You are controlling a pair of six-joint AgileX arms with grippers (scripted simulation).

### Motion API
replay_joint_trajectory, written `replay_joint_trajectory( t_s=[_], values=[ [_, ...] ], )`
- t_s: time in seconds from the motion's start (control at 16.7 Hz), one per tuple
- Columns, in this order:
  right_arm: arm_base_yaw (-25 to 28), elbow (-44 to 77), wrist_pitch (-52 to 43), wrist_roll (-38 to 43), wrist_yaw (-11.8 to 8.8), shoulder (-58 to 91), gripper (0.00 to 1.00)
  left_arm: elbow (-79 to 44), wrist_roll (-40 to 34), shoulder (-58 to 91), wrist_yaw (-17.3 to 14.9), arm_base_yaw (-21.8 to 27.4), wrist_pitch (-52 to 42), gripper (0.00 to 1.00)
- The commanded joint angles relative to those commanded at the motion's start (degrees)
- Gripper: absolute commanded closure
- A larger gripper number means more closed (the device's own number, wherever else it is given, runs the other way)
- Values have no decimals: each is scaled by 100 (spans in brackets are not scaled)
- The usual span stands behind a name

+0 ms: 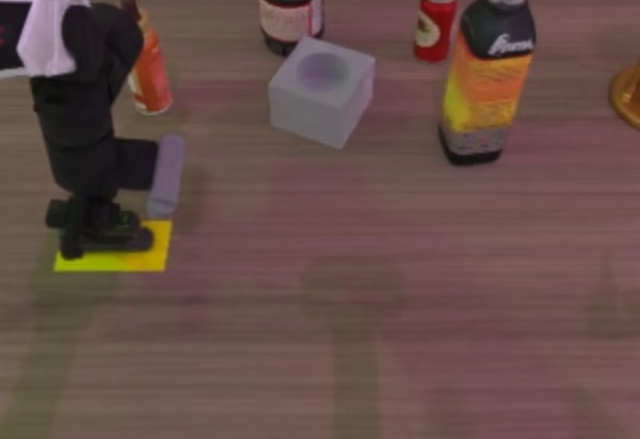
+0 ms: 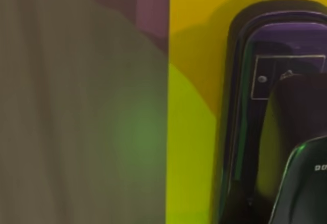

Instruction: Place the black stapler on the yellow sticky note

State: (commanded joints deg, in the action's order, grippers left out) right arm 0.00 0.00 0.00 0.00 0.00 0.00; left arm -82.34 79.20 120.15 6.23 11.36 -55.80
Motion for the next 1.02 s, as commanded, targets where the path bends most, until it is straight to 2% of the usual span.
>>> replay_joint_trajectory(
  t_s=[0.66,1.02],
  values=[
    [0,0,0,0,0,0,0,0,0,0,0,0,0,2],
    [0,0,0,0,0,0,0,0,0,0,0,0,0,0]
  ],
)
